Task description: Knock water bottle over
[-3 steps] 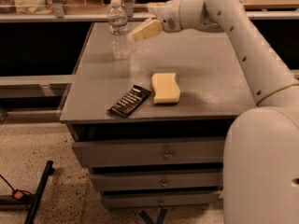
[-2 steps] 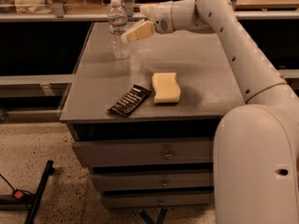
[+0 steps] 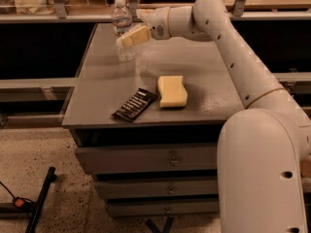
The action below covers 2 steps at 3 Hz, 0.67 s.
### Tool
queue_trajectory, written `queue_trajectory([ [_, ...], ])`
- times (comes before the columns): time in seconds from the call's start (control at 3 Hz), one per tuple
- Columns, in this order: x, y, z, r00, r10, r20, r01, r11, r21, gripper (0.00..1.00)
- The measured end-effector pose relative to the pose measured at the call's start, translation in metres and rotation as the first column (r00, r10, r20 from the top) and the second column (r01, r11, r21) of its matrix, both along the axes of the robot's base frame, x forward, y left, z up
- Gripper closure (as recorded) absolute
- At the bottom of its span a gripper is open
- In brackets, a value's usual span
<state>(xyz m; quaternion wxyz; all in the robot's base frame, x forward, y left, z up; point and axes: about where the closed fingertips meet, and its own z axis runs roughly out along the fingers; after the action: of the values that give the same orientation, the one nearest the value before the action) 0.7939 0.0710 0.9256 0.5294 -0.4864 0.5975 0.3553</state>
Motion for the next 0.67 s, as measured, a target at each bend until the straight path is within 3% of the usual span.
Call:
queue_trajectory([
  [0.67, -0.0013, 0.0257, -0.0057, 0.9996, -0.023, 0.016, 0.022, 0.998, 0.065, 0.0],
])
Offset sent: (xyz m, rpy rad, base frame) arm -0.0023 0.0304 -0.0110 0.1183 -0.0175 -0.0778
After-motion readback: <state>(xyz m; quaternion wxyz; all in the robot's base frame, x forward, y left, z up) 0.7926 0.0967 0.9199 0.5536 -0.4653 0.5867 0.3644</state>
